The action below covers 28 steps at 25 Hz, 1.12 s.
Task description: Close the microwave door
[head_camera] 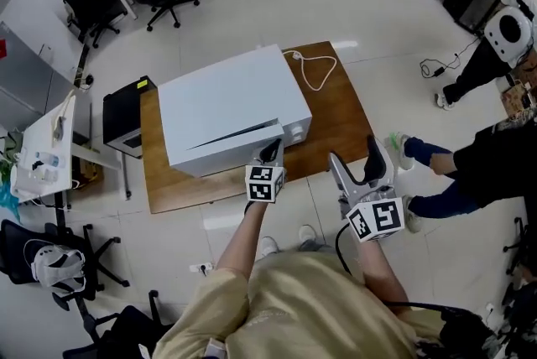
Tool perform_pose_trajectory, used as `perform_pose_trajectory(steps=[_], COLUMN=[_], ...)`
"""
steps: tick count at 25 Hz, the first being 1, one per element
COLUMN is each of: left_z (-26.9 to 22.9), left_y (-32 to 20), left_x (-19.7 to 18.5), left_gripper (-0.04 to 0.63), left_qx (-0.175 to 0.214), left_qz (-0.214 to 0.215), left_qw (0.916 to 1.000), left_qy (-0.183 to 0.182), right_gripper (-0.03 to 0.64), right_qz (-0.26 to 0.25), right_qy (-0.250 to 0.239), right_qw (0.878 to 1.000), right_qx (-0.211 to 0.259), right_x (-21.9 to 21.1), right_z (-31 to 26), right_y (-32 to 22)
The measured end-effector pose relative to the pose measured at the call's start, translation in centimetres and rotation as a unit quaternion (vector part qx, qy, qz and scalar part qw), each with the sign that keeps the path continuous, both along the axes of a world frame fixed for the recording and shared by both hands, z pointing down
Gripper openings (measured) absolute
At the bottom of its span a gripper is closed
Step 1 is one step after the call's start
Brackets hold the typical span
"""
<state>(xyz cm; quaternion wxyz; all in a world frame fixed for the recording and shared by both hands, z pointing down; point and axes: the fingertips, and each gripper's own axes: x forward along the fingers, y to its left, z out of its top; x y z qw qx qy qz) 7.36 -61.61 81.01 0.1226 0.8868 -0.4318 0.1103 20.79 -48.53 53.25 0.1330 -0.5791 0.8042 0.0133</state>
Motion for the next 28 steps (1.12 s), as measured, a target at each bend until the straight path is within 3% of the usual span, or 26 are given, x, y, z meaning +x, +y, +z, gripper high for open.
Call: perform_pose_trajectory(steps=[4, 8, 11, 16, 19, 24, 28], left_z=[0.1, 0.0, 0.0, 0.6, -1.4, -8.7, -12.0], left_y=[-0.4, -1.1, -2.0, -2.1, -1.3, 2.5, 6.4], left_x=[0.1, -1.0, -1.2, 0.2, -1.5, -6.4, -10.1], left_gripper=[0.002, 0.002, 0.002, 0.002, 0.002, 0.011, 0.023], left_qx=[0.028, 0.039, 0.014, 0.005, 0.018, 0.074, 0.101], left_qz=[-0.059, -0.087, -0.079, -0.055, -0.072, -0.09, -0.102], left_qw=[0.9978, 0.9954, 0.9968, 0.998, 0.9972, 0.9917, 0.9852], left_qy=[0.001, -0.002, -0.006, -0.029, -0.003, 0.053, 0.094], right_gripper=[0.383, 0.383, 0.383, 0.383, 0.383, 0.383, 0.383], right_qz=[-0.007, -0.008, -0.009, -0.02, -0.026, -0.041, -0.068], right_qy=[0.008, 0.003, -0.001, 0.002, 0.005, 0.004, 0.04], right_qw=[1.0, 1.0, 1.0, 1.0, 1.0, 0.999, 0.996], right_qx=[0.013, 0.009, 0.005, 0.013, 0.012, -0.004, -0.03], right_x=[-0.3, -0.2, -0.6, -1.2, -2.2, -3.6, -5.2], right_z=[0.2, 0.2, 0.4, -0.2, -0.9, -0.2, 3.3], right_y=[-1.0, -1.7, -2.0, -2.2, -1.9, -1.3, -1.3])
